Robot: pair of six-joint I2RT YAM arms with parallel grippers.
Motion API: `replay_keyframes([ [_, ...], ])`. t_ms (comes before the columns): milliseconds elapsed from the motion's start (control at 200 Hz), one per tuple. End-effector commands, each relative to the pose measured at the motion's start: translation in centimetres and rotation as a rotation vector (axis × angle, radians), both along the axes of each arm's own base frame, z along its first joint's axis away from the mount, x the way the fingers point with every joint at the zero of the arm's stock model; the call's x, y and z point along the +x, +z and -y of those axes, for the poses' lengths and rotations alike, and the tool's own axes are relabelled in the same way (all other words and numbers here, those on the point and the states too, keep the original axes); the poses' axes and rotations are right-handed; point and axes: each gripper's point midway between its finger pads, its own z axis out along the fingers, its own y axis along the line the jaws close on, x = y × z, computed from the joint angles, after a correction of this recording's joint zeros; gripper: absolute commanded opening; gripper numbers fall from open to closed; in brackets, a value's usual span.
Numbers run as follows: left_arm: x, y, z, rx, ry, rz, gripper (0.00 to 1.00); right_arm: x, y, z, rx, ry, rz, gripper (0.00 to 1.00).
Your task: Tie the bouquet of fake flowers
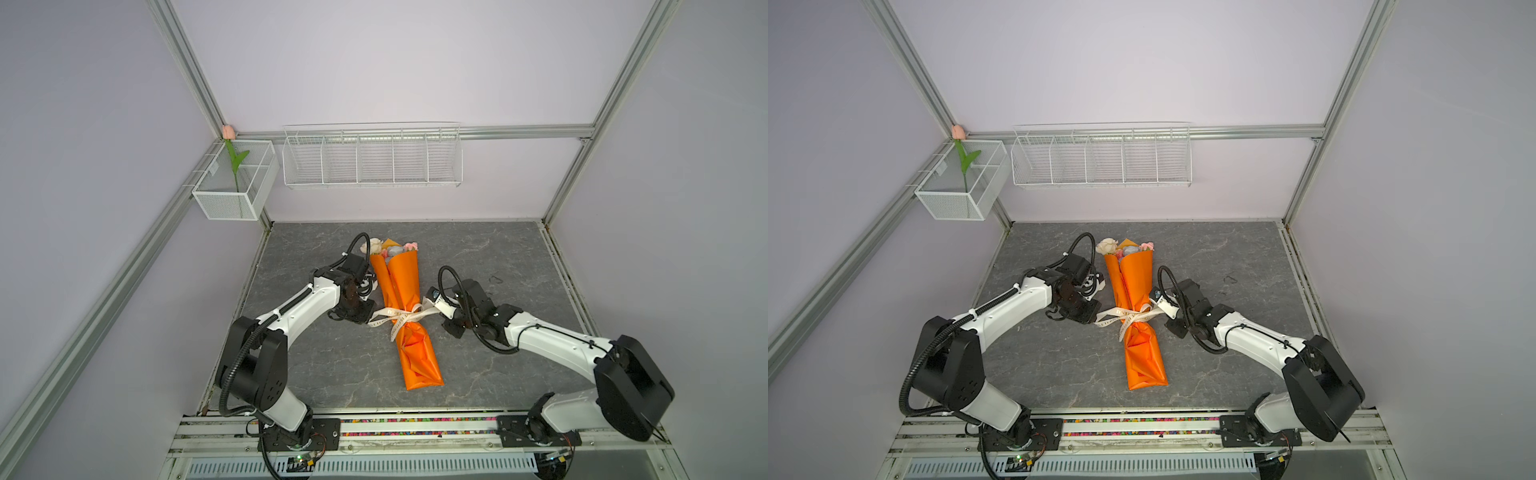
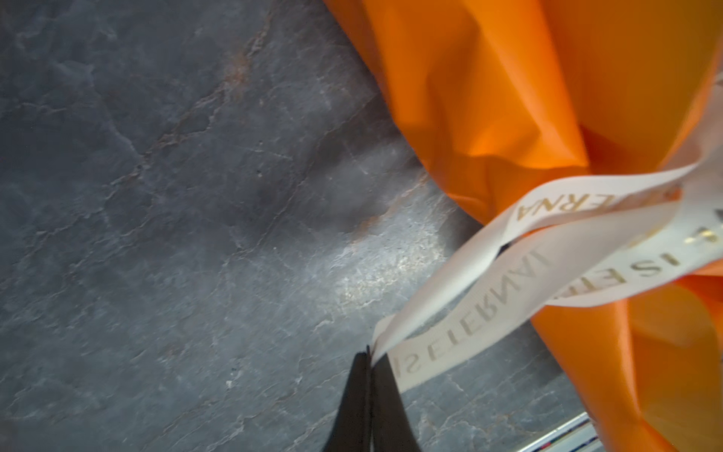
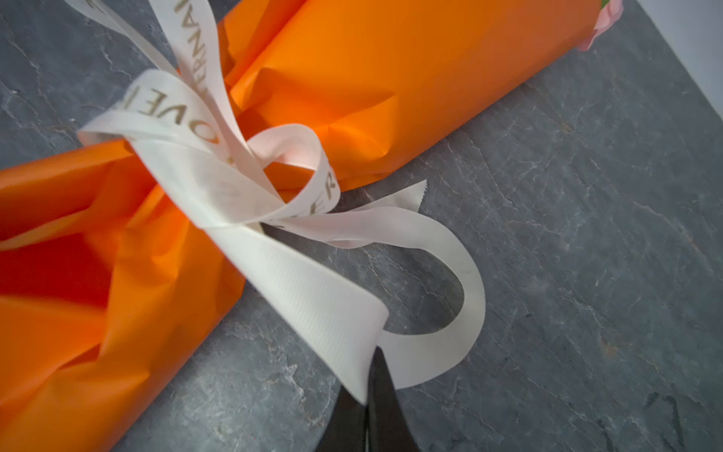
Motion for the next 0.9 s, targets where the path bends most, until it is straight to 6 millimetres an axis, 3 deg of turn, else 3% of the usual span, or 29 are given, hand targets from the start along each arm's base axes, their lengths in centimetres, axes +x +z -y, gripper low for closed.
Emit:
replay_keyframes([
  [0,0.6,0.0,-2.5,0.077,0.040,0.000,0.00,0.4,0.0,0.1,-0.003,-0.056,-0.041,0.06],
  [125,0.7,0.5,-2.0,0.038,0.022,-0.021,0.00,0.8,0.6,-0.1,0.027,-0.086,-0.058,0.06],
  [270,0.7,-0.1,-3.0,0.092,0.022,-0.020,0.00,2.2,1.4,0.7,0.017,-0.170,-0.066,0.06],
  [365,0.3,0.0,-1.6,0.017,-0.006,-0.050,0.01,2.0,1.8,-0.1,0.033,-0.151,-0.099,0.06],
  [425,0.3,0.2,-0.9,-0.026,0.001,-0.058,0.21,1.8,2.4,-1.1,0.078,-0.130,-0.121,0.06],
  [495,0.8,0.9,-0.7,-0.045,0.034,-0.018,0.27,1.9,3.0,-1.7,0.071,-0.112,-0.093,0.06],
  [535,1.4,1.6,-1.1,-0.038,0.069,0.029,0.43,2.0,3.2,-1.8,0.060,-0.111,-0.086,0.06],
  [600,1.9,2.8,-1.7,-0.033,0.112,0.090,0.60,1.8,3.2,-2.0,0.044,-0.095,-0.095,0.06],
  [655,2.2,3.9,-2.0,-0.037,0.134,0.132,0.63,1.7,3.1,-2.3,0.039,-0.087,-0.100,0.06],
  [730,1.6,5.2,-0.1,-0.178,0.122,0.154,0.62,1.5,2.8,-2.5,0.034,-0.077,-0.109,0.06],
  [805,-0.4,6.8,4.3,-0.434,0.032,0.129,0.45,1.5,2.6,-2.5,0.027,-0.080,-0.113,0.06],
  [895,-3.3,6.7,8.0,-0.496,-0.066,0.116,0.45,1.5,2.5,-2.5,0.022,-0.081,-0.113,0.06],
])
